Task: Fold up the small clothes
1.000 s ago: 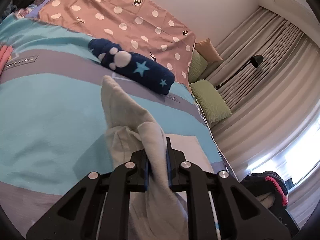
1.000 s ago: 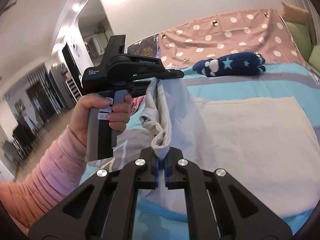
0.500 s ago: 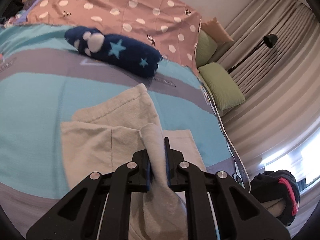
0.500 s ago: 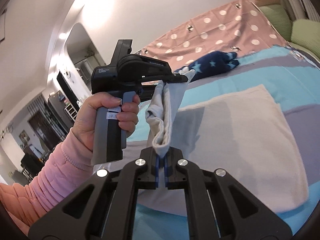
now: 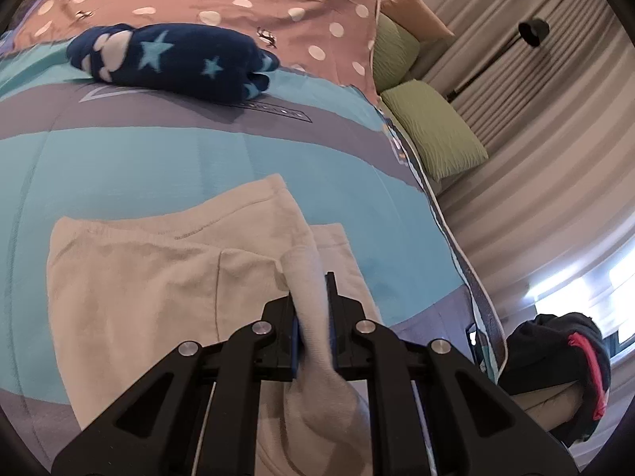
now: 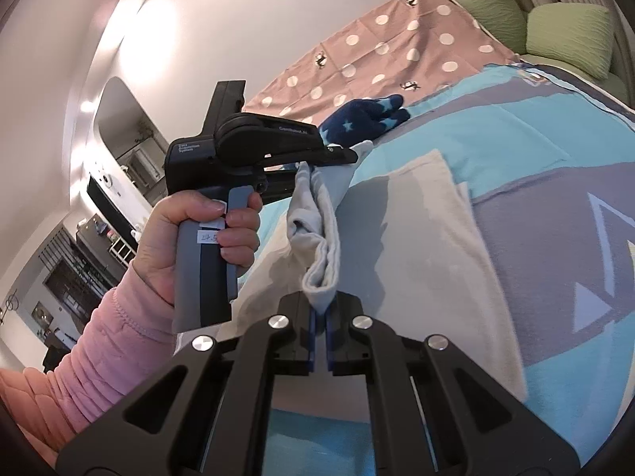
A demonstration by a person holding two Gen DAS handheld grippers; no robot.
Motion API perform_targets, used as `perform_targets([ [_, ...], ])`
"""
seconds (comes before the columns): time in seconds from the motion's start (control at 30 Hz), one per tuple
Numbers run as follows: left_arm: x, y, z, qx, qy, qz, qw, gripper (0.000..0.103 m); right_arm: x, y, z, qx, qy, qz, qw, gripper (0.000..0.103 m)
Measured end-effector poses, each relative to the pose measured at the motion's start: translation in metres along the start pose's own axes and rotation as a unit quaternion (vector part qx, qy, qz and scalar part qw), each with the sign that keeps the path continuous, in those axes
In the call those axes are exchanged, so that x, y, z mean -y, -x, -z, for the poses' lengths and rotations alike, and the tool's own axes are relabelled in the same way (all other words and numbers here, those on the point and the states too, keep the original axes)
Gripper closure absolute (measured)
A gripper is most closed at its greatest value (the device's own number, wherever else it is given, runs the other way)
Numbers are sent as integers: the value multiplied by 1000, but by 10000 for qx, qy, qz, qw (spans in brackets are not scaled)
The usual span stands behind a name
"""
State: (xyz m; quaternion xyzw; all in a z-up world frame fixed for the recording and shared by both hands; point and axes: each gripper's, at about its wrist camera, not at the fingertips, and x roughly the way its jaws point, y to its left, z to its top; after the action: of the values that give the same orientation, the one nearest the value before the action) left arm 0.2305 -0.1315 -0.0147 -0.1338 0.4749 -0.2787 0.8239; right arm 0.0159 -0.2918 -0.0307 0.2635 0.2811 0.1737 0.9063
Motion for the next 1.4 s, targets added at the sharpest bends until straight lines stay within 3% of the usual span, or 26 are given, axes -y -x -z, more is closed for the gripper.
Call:
perform_targets([
  [0.83, 65, -52, 15, -334, -563, -143, 9978, 93, 34, 42, 16, 128, -608, 46, 9981, 100],
  [1.13, 86, -76, 28, -451, -1011, -541, 9924, 93, 46, 43, 27, -77, -802, 172, 9966, 100],
  [1.4, 103, -90, 45, -369, -1638, -1100, 9797, 90, 59, 38, 38, -366, -974, 169, 9944, 98],
])
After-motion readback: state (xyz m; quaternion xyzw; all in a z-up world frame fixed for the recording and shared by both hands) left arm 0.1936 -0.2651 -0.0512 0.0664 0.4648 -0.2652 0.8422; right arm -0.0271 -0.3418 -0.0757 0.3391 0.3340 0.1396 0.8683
